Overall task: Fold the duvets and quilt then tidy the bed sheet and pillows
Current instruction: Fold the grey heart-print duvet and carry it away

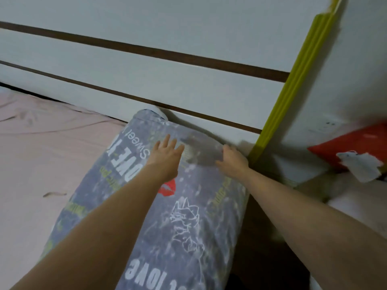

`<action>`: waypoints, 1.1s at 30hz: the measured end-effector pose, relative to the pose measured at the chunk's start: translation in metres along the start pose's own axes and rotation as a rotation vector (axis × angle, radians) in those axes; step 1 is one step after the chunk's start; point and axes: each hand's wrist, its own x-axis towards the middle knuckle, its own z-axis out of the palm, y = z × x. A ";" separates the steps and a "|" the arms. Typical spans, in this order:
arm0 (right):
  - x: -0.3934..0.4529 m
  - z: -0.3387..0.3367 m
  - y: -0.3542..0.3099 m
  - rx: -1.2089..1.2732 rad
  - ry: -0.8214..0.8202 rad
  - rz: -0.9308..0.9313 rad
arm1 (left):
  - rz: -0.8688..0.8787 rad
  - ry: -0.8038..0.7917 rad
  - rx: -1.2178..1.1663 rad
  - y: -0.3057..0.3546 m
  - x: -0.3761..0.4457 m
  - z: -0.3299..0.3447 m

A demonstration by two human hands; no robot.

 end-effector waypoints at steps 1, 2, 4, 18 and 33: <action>0.011 0.001 -0.002 0.003 -0.017 -0.015 | 0.010 0.002 0.044 -0.003 0.012 -0.003; 0.040 0.003 -0.002 0.022 -0.041 -0.024 | 0.022 0.004 0.082 -0.008 0.041 -0.005; 0.061 0.009 -0.007 0.006 -0.100 -0.033 | 0.027 0.012 0.130 -0.014 0.061 -0.006; 0.025 0.004 0.113 -0.271 0.240 -0.038 | 0.224 -0.189 0.287 0.021 0.153 -0.011; 0.050 0.071 0.045 -0.096 0.301 -0.559 | -0.238 0.016 0.375 0.004 0.174 0.017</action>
